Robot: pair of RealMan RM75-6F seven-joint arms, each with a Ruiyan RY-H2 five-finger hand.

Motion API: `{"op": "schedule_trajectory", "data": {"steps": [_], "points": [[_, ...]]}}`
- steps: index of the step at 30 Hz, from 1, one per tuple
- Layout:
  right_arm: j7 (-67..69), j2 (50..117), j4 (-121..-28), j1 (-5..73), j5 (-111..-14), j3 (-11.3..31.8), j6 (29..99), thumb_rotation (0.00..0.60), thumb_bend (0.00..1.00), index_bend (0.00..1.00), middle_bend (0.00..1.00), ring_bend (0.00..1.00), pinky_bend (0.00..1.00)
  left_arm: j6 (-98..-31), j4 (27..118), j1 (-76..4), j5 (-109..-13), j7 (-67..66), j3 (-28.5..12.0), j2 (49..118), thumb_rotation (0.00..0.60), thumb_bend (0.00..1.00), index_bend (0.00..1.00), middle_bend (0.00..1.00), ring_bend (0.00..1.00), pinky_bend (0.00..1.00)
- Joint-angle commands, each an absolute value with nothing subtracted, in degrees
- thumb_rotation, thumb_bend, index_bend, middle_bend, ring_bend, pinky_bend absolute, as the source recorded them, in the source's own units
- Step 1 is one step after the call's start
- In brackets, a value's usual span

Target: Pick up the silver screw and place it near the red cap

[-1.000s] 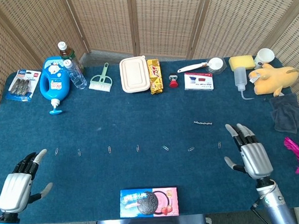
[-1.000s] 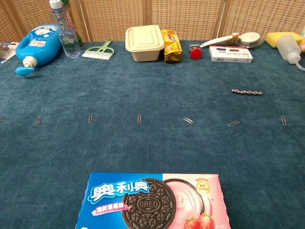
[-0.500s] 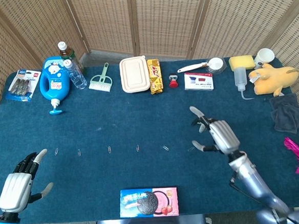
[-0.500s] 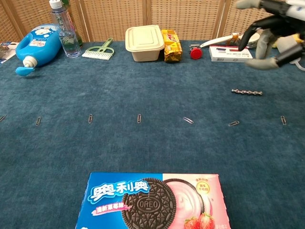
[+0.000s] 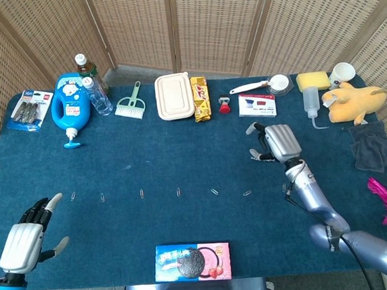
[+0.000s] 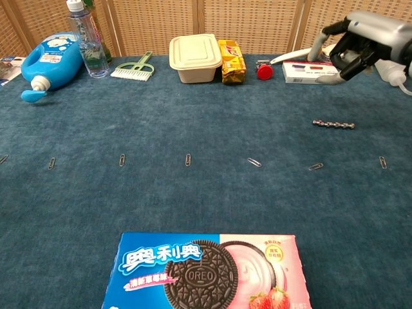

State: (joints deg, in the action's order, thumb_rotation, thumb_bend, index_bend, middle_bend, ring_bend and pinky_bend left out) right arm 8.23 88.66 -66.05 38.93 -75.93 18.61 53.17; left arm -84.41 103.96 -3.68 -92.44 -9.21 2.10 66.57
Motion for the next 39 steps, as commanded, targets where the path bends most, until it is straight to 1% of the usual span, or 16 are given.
{"op": "schedule_trajectory", "data": {"steps": [1,7,13,25,39], "points": [[5.27,88.98,-63.9,41.24,-72.94,18.16,48.49,0.6,0.28,0.5,0.89,0.95,0.81,-84.19,104.15,-3.9,-92.52,-9.44,2.03,66.65,0.6,0.42,0.05,0.18,0.11,0.18],[-0.38,89.16,-62.6,43.37,-67.99,17.28,42.7,0.6,0.28,0.53,0.9,0.95,0.81,-83.74,104.3,-4.26,-92.49,-10.01,1.96,66.81,0.6,0.42,0.05,0.18,0.11,0.18],[-6.09,89.5,-61.99,44.78,-64.1,16.9,41.32,0.6,0.28,0.51,0.9,0.96,0.81,-83.62,104.4,-4.48,-92.64,-10.16,1.92,66.82,0.6,0.42,0.05,0.18,0.11,0.18],[-15.77,90.56,-63.1,45.42,-58.48,15.34,43.21,0.6,0.3,0.54,0.91,0.96,0.81,-83.61,104.05,-4.61,-92.74,-9.82,2.04,67.01,0.6,0.42,0.04,0.18,0.11,0.18],[-22.23,90.53,-66.61,46.47,-54.29,13.91,44.32,0.6,0.3,0.52,0.9,0.96,0.81,-83.67,103.62,-4.63,-92.98,-9.33,2.31,67.02,0.6,0.42,0.03,0.18,0.11,0.18]]}}
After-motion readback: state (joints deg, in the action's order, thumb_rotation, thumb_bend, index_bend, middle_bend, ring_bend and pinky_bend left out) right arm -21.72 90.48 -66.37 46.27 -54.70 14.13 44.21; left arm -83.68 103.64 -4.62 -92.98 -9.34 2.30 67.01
